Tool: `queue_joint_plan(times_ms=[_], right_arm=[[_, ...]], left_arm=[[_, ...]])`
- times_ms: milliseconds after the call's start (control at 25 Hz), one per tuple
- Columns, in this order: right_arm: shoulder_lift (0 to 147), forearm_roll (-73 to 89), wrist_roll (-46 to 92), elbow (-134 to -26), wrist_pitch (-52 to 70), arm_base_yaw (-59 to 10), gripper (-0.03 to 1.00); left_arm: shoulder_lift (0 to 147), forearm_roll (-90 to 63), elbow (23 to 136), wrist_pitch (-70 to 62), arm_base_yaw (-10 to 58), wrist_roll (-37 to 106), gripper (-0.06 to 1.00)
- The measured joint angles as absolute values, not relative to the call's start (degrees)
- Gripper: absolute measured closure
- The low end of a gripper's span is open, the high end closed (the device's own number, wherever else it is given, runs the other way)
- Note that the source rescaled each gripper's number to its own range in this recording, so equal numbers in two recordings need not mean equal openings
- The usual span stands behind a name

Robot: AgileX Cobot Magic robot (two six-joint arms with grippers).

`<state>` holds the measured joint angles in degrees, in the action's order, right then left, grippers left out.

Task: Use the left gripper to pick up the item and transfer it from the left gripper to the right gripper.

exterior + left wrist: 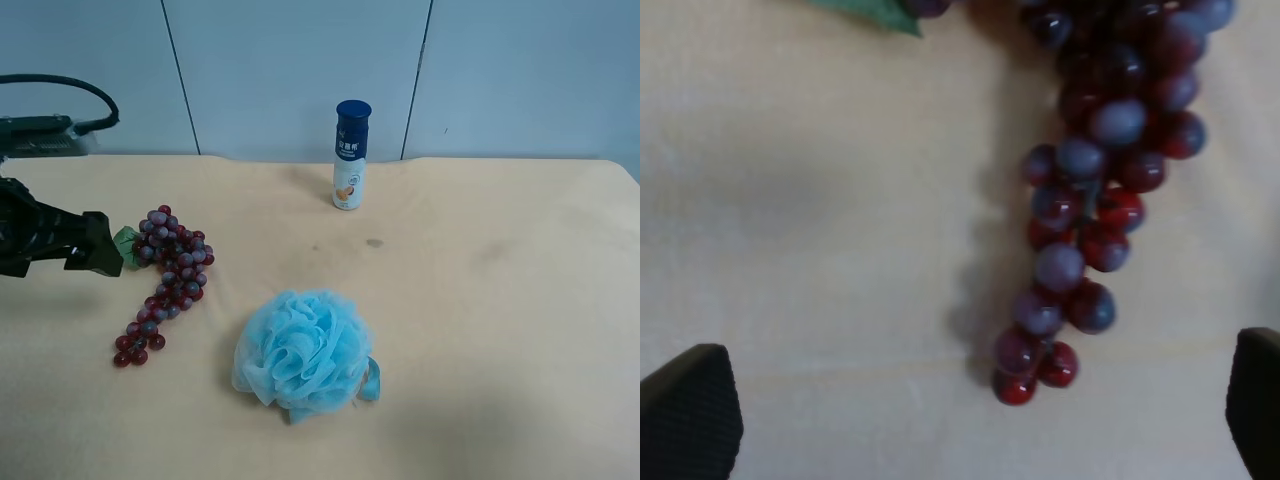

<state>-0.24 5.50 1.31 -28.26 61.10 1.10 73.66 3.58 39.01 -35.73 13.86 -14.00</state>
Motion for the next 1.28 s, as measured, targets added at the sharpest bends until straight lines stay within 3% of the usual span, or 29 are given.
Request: queue_joint_plan(times_ms=[240, 440, 1280], right_arm=[[-0.2, 5.5, 1.3, -28.3, 61.1, 1.1, -0.03], [-0.2, 5.5, 1.3, -28.3, 61.1, 1.1, -0.03], [-0.2, 5.5, 1.3, -28.3, 61.1, 1.1, -0.03]], left_arm=[[80.9, 14.2, 39.1, -32.7, 20.7, -28.6, -0.04], [87.1, 17.7, 39.1, -28.4, 21.8, -34.7, -0.04], [94.8, 15.0, 39.1, -21.0, 23.4, -36.0, -0.05]])
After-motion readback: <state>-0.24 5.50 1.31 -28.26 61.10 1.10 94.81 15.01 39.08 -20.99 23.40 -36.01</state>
